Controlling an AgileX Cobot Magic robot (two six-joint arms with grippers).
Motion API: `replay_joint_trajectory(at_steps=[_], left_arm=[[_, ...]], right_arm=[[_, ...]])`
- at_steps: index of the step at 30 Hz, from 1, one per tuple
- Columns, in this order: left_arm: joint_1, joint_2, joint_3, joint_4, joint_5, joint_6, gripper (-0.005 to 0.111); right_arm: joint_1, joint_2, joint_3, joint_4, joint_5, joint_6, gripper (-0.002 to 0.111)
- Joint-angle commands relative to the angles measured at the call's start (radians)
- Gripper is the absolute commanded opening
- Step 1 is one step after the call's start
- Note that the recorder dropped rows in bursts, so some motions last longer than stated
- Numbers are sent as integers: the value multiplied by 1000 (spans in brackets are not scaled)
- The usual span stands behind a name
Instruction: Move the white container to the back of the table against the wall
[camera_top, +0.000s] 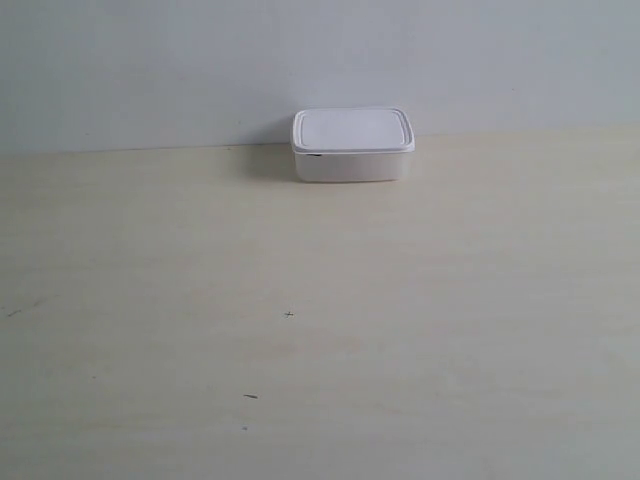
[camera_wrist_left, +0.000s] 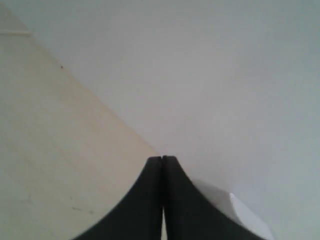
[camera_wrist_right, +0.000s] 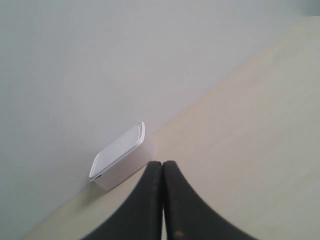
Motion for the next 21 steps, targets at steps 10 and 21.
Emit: replay_joint_trajectory(at_steps=[10,21], left_arm=[[0,-6,3,-497,-43,49,0],[0,-6,3,-621,16,222,0]], right_arm=[[-5,-5,5,-11,2,-7,0],[-5,-5,5,-11,2,-7,0]])
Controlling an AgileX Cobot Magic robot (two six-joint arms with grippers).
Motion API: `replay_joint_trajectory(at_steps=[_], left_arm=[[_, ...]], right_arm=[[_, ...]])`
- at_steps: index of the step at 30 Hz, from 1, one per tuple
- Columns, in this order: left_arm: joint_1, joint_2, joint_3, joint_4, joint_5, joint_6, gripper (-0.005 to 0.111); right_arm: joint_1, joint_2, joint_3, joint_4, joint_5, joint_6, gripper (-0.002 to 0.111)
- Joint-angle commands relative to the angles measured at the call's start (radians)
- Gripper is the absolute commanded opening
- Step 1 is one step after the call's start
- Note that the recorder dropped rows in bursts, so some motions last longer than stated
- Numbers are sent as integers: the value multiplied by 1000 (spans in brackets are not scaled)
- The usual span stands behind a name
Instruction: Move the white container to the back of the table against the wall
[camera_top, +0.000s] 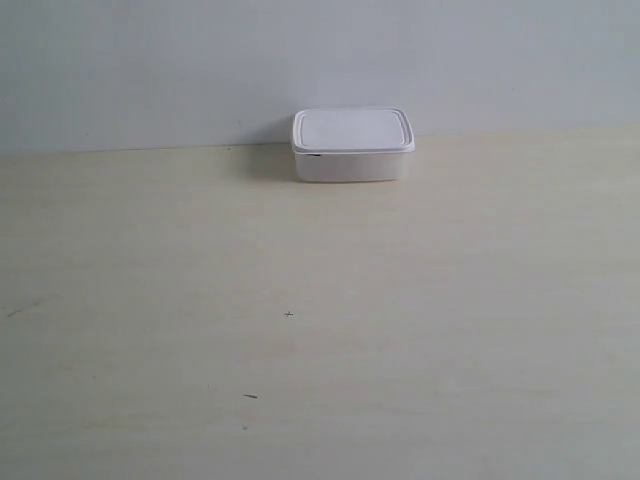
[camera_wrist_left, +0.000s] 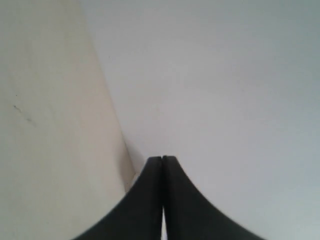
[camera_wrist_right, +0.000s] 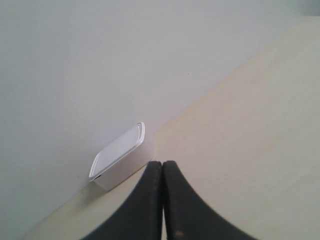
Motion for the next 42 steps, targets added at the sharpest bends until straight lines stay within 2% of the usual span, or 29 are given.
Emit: replay_joint_trajectory(at_steps=[1,2,5,10,12,13,21,39,42], left_arm=[[0,-6,3,49,46,213,0],[0,-6,3,49,53,279,0],[0,-6,3,43,69,618,0],[0,-6,3,-157,119,1475,0],[0,-6,3,-245,143,1680,0],[0,-6,3,-269,155,1721,0],[0,-6,3,-276,167,1617,0],[0,-6,3,-269,167,1618,0],[0,-6,3,-269,167,1618,0]], right_arm=[[-5,-5,5,-11,2,-7,0],[-5,-5,5,-11,2,-7,0],[-5,-5,5,-11,2,-7,0],[-5,-5,5,-11,2,-7,0],[-5,-5,5,-11,2,-7,0],[-5,-5,5,-11,2,-7,0],[-5,-5,5,-11,2,-7,0],[-5,-5,5,-11,2,-7,0],[-5,-5,5,-84,-13,-68,0]])
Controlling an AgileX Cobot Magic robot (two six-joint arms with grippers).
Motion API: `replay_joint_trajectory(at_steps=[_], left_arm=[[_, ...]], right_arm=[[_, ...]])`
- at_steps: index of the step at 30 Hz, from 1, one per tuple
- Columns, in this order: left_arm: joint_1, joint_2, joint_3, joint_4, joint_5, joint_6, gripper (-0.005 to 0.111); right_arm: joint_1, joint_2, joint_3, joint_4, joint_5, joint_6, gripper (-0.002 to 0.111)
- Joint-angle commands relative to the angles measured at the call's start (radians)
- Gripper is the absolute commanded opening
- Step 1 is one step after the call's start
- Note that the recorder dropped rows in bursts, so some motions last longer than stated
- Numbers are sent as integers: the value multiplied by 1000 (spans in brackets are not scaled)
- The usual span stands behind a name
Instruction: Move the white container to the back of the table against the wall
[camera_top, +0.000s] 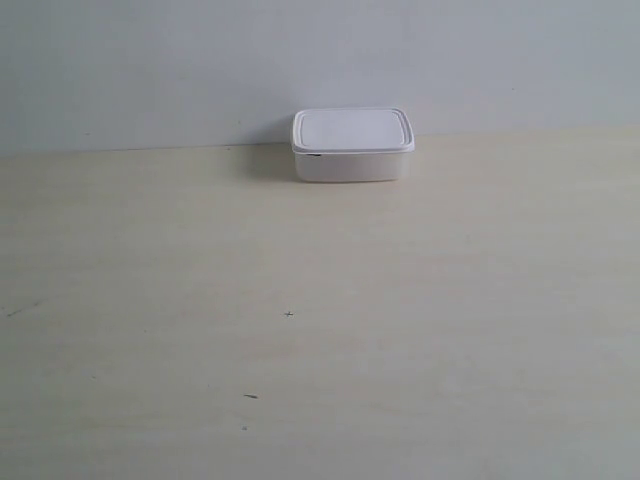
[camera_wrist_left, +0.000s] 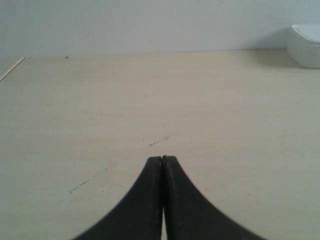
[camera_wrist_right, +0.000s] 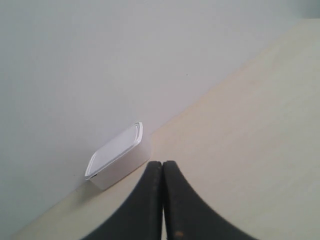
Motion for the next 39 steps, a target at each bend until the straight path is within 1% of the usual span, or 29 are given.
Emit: replay_joint_trajectory(at_steps=[1,4,5,7,12,16,39], left_arm=[[0,-6,3,-2,-8,-10,0],[0,-6,3,-2,-8,-10,0],[0,-6,3,-2,-8,-10,0],[0,-6,3,-2,-8,-10,0],[0,-6,3,-2,-8,-10,0],[0,-6,3,-2,-8,-10,0],[0,-6,3,-2,-8,-10,0]], right_arm=[[-5,-5,5,-114,-13,-79,0],[-5,-5,5,-235,0,-110,0],[-5,-5,5,-322,22,-110,0],[-5,-5,5,-437,76,-110,0],[-5,-5,5,-444,76,-125,0],[-5,-5,5,-450,89,-185,0],[-5,-5,5,-450,84,-177,0]])
